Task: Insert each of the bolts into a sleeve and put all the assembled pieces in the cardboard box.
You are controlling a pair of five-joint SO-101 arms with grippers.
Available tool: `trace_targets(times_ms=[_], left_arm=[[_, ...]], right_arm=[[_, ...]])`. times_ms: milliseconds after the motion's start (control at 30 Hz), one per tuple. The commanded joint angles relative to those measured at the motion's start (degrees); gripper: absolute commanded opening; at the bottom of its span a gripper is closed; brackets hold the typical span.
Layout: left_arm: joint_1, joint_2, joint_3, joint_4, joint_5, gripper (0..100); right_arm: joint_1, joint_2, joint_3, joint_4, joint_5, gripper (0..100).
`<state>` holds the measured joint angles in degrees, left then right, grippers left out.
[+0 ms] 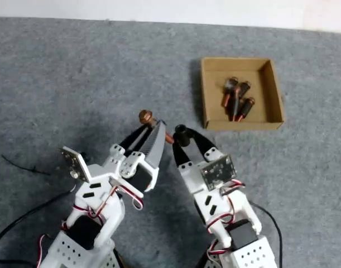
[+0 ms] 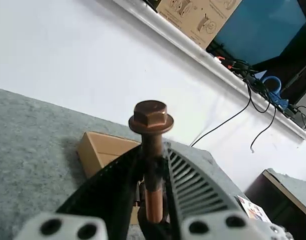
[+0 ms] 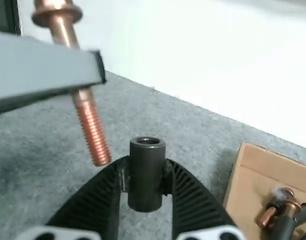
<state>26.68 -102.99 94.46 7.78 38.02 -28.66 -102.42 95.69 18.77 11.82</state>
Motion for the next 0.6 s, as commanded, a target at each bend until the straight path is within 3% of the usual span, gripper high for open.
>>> trace_targets(times_ms=[0,333,567], left_arm=[[0.84,-0.57,-2.77,-1.58,-0.35,0],[0.84,-0.04,-8.04,-1.93,-0.35,0],[1.36,0.13,-7.52,-4.84,-6.07,0]], right_arm=[[-0.4,-2.86,2.59,0.22,0.35,0.4],[-1.54,-2.95,2.24,4.26,0.35,0.4],[-2.42,-2.95,1.45,4.35,0.44,0.4]])
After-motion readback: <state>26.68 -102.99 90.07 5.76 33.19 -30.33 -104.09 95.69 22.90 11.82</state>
